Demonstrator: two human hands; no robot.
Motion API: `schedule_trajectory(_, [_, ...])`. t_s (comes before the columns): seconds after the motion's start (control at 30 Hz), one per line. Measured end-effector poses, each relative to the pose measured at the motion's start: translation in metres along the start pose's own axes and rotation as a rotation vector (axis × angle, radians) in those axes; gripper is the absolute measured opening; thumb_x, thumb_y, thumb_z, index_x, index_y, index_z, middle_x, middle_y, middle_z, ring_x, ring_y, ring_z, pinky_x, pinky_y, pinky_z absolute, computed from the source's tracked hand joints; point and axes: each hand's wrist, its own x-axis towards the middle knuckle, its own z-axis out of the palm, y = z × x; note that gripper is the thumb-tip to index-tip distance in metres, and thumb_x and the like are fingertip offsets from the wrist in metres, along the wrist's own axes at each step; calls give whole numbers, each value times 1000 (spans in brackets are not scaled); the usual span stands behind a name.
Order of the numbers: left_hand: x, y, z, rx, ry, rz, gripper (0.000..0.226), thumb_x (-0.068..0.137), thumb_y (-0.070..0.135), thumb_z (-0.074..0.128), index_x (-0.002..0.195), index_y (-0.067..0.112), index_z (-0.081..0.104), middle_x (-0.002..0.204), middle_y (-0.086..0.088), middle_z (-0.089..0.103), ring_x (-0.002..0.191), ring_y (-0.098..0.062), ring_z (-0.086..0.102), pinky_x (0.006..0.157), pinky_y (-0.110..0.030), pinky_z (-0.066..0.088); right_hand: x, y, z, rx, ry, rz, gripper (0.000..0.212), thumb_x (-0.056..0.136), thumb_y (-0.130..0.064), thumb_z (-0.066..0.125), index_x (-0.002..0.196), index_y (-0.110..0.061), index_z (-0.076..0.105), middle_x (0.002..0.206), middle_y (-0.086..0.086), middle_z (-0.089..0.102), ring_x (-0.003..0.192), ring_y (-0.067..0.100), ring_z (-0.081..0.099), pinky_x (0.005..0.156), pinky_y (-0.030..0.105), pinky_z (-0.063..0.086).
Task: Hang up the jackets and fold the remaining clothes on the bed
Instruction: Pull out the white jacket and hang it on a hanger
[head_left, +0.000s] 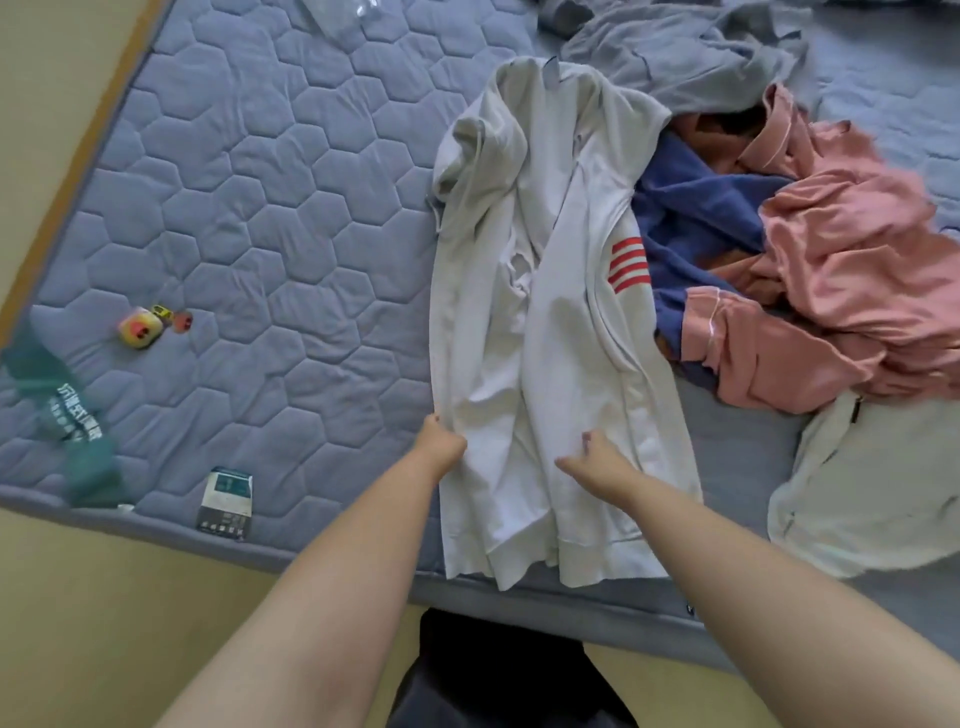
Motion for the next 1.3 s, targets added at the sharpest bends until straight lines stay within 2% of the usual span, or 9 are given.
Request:
schedule_trajectory(0.1, [12,-34,20,3,82,-33,51,85,15,66,128,3,41,127,-14,54,115,-30,53,87,-32,43,8,29,30,-228,-1,-39,97,79,-44,71,149,-8,15,155,10,15,142,28,21,111,38,29])
schedule_trajectory(0.37, [-29,-21,32,-79,501,304,7,87,9,54,81,13,54,75,-2,58,75,-24,53,55,-30,33,7,45,12,-83,466,-26,18,86,-22,52,98,-10,47,87,9,53,75,30,50,62,34,38])
schedule_trajectory(0.53, [-79,26,48,94,-664,420,38,90,7,61,127,18,59,113,5,65,104,-4,58,80,-5,44,-1,75,-24,232,417,110,34,89,-31,59,110,-5,55,108,13,61,93,30,55,75,34,42])
schedule_trajectory(0.6, [-73,26,54,22,-793,307,34,94,0,49,118,19,64,115,4,66,106,-3,61,87,-12,46,-8,81,-39,295,507,117,35,91,-25,57,119,-3,54,116,15,61,103,32,57,85,36,43])
schedule_trajectory(0.77, [-20,-17,58,-273,70,44,33,86,-7,40,88,14,65,92,-11,67,82,-22,66,67,-27,50,-26,58,-44,432,680,-110,25,93,-18,51,114,-6,57,104,6,60,95,21,55,78,28,39])
schedule_trajectory(0.87, [2,-42,69,-380,-96,-118,55,91,15,58,142,14,38,136,-10,51,119,-26,53,93,-38,44,-20,27,-22,462,406,-97,61,87,-40,64,135,-11,40,115,0,53,101,18,54,81,27,39])
schedule_trajectory(1.0, [12,-33,93,-574,-146,-177,51,91,15,61,137,7,40,129,-14,55,111,-31,58,89,-43,49,-1,18,9,153,229,6,59,79,-27,72,126,-6,42,113,5,54,109,28,54,78,28,47])
schedule_trajectory(1.1, [10,-25,96,-547,121,-102,19,91,4,48,104,4,61,101,-13,63,90,-28,59,71,-31,45,3,22,13,136,300,-20,13,80,-11,59,89,-8,51,84,5,53,86,27,54,60,27,42])
schedule_trajectory(1.3, [16,-32,4,-662,662,-163,35,94,3,37,123,-2,58,123,-17,60,112,-33,58,93,-34,45,-21,23,25,323,561,10,25,77,3,45,99,-4,55,94,12,58,87,32,55,72,34,46])
